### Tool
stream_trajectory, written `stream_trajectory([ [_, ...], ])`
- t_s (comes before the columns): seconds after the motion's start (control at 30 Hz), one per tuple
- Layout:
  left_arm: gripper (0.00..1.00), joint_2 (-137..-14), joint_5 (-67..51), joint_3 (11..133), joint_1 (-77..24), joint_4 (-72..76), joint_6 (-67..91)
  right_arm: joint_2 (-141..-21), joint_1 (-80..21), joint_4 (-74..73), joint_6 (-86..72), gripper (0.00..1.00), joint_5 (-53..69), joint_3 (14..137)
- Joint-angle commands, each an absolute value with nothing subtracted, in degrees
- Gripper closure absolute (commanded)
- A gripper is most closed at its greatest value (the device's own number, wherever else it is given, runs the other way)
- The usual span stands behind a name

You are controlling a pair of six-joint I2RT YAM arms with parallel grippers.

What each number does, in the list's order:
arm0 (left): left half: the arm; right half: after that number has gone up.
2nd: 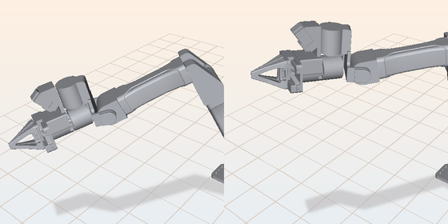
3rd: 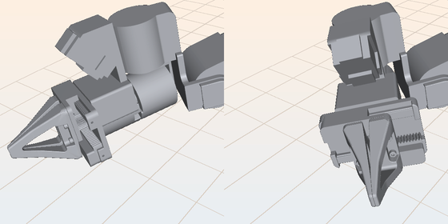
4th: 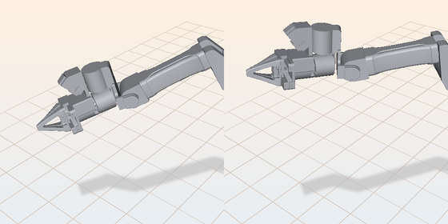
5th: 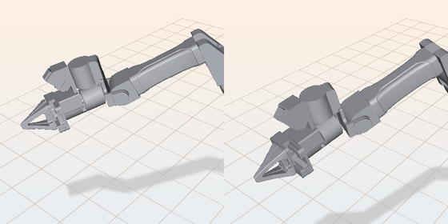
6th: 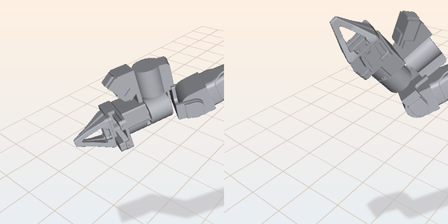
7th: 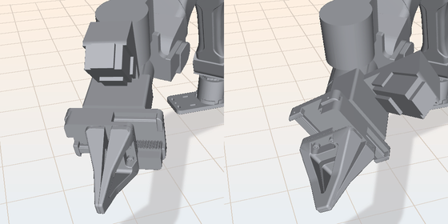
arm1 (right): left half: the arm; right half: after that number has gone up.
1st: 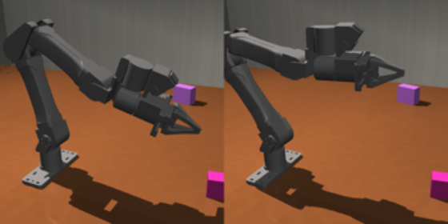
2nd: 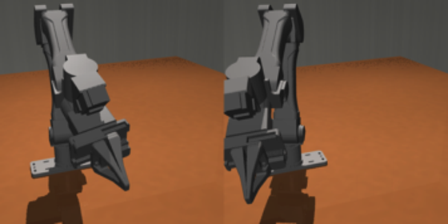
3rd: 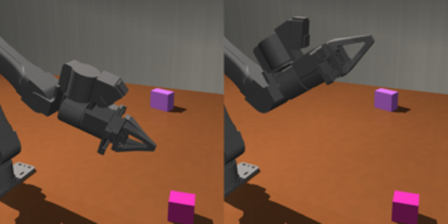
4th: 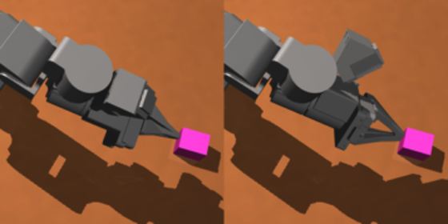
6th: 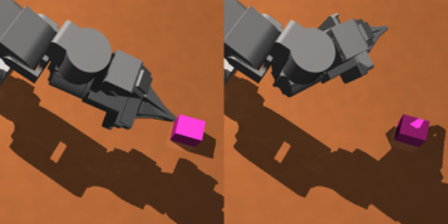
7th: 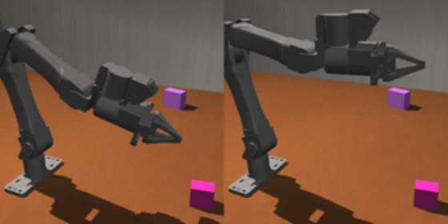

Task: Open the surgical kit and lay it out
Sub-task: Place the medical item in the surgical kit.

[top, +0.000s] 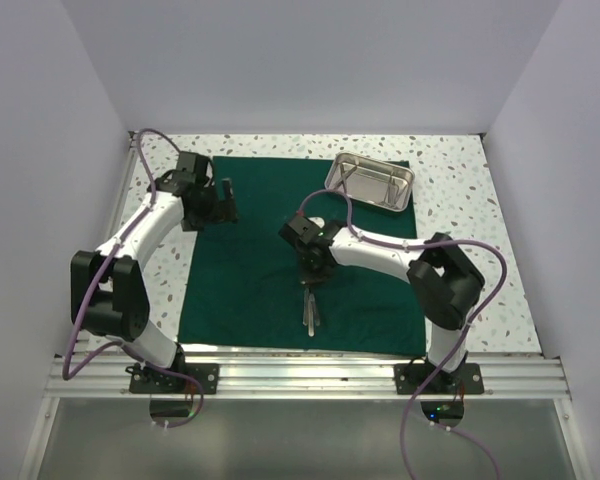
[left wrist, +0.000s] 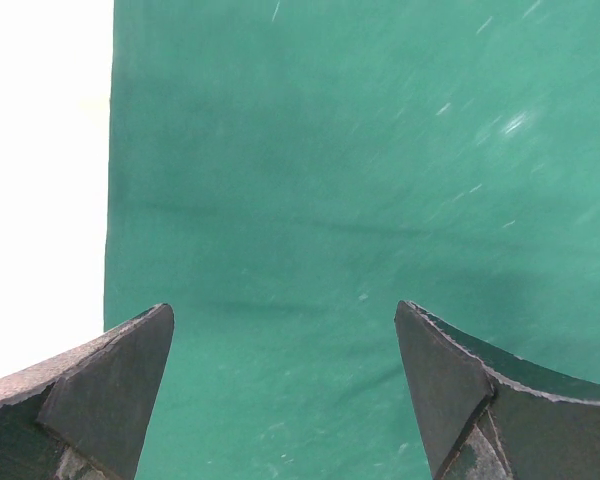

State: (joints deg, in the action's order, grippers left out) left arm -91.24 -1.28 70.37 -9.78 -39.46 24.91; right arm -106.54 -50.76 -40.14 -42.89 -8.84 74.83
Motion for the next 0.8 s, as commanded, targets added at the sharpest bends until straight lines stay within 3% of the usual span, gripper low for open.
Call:
stream_trajectory([
  [0.0,0.03,-92.8,-0.5,77.7,-10.1,-38.6,26.0,-103.7,-51.2,-39.0,-43.2,0.82,-7.4,74.0],
  [0.03,0.03,-93.6,-0.4,79.1,-10.2,-38.7,26.1,-103.3,-51.2,-39.5,-43.1,0.82,-7.4,74.0],
  [0.07,0.03,-94.5,-0.5,80.7,-10.4,-38.9,26.3,-102.9,-51.2,-40.0,-42.9,0.45,-8.1,73.9],
  [0.1,0.03,-96.3,-0.3,84.1,-11.1,-39.1,26.3,-102.4,-51.2,-40.9,-42.5,0.26,-8.3,74.1],
  [0.17,0.03,-98.5,-0.3,88.0,-11.8,-40.2,26.5,-100.4,-51.2,-42.3,-42.1,0.11,-9.9,74.4],
  [0.37,0.03,-109.1,0.4,107.1,-15.3,-41.3,25.0,-90.9,-51.0,-49.8,-40.5,0.07,-18.8,79.2],
  [0.5,0.03,-118.2,-6.2,118.9,-18.5,-36.9,23.7,-83.4,-50.6,-54.1,-40.3,0.07,-25.2,82.1],
  [0.77,0.03,-130.3,-12.5,128.7,-24.8,-26.1,26.4,-72.2,-49.8,-61.3,-40.2,0.06,-36.2,83.7],
])
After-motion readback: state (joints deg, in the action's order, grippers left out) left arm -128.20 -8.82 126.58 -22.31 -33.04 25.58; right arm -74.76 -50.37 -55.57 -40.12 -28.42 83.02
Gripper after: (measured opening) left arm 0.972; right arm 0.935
